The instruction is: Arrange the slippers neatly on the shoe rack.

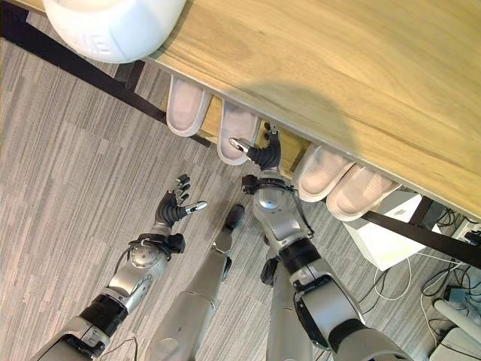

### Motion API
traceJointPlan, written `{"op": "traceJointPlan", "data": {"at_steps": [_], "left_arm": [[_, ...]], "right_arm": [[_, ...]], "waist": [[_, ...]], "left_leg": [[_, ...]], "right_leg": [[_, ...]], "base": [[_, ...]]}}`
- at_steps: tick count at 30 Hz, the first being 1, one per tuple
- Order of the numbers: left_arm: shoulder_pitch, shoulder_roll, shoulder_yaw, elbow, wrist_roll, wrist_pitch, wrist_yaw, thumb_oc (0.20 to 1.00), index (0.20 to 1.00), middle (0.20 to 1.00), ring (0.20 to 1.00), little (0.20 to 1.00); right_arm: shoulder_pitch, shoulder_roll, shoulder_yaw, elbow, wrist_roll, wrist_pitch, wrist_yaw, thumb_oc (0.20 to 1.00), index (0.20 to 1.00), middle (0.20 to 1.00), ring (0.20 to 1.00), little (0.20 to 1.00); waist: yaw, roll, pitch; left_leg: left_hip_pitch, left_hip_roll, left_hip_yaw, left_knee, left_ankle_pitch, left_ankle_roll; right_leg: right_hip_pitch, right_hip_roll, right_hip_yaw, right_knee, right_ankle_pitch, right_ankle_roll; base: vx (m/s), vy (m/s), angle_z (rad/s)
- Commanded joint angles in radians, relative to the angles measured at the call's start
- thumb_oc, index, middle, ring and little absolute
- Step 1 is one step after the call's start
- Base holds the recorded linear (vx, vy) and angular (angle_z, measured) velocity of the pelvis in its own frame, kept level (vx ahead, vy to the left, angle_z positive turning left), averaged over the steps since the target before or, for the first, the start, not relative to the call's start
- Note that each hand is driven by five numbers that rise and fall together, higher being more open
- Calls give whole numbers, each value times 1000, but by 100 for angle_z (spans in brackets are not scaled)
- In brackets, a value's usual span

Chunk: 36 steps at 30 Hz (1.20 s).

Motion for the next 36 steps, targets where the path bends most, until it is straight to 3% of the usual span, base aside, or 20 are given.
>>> {"op": "traceJointPlan", "data": {"at_steps": [1,4,8,13,18,22,26,28,33,36], "left_arm": [[-2,20,-44,-11,7,-5,-20,1000,1000,1000,1000,1000],[-4,22,-65,-11,2,-3,-22,1000,1000,1000,1000,1000],[-8,24,-66,-10,-2,-10,-27,1000,1000,1000,1000,1000],[7,16,-49,8,11,4,-31,1000,1000,1000,1000,1000],[84,13,4,29,10,23,-71,1000,1000,1000,1000,1000],[151,19,44,36,8,29,-111,1000,1000,1000,1000,1000],[239,46,125,77,63,38,-203,1000,1000,1000,1000,1000],[261,84,135,65,121,38,-236,1000,1000,1000,1000,1000],[291,180,82,19,346,36,-329,1000,1000,1000,1000,1000],[301,281,18,-125,415,13,-439,1000,1000,1000,1000,1000]], "right_arm": [[28,67,43,-4,265,-19,90,1000,1000,1000,1000,1000],[-1,93,65,9,377,-33,115,1000,1000,1000,1000,1000],[-95,52,46,45,350,-19,100,1000,1000,1000,1000,1000],[4,6,49,-30,247,9,94,1000,1000,1000,1000,1000],[236,-85,58,-106,31,92,172,1000,1000,1000,1000,1000],[342,-131,67,-117,-72,122,263,1000,1000,1000,1000,1000],[541,-240,63,-129,-253,122,447,1000,1000,1000,1000,1000],[631,-271,41,-146,-262,114,505,1000,1000,1000,1000,1000],[776,-328,22,-136,-331,114,617,1000,1000,1000,1000,1000],[831,-343,7,-108,-315,124,681,1000,1000,1000,1000,1000]], "waist": [[63,3,-10],[83,1,-5],[102,3,-4],[76,-21,-20],[21,-42,-74],[-1,-50,-113],[-32,-58,-193],[-50,-51,-221],[-87,-23,-273],[-109,1,-305]], "left_leg": [[122,2,8,-121,-75,77],[135,2,6,-125,-78,75],[146,3,6,-133,-73,73],[204,17,24,-152,-80,74],[288,31,36,-203,-61,73],[381,42,40,-259,-53,73],[562,63,52,-352,-44,67],[611,73,60,-373,-43,66],[699,81,98,-373,-73,59],[743,86,131,-373,-93,61]], "right_leg": [[132,-19,-14,47,-212,55],[145,-18,-19,47,-217,56],[158,-18,-23,39,-214,57],[220,-6,-11,-2,-201,58],[329,3,-19,-91,-157,61],[425,14,-20,-155,-138,69],[597,42,-9,-256,-120,80],[638,51,4,-279,-119,82],[718,61,38,-306,-131,86],[745,65,75,-306,-141,90]], "base": [[67,-64,4],[23,-24,11],[5,-4,2],[-4,-5,-1],[9,-55,-4],[60,-74,-15],[65,-128,-7],[54,-77,-14],[45,-49,-32],[59,-41,-32]]}}
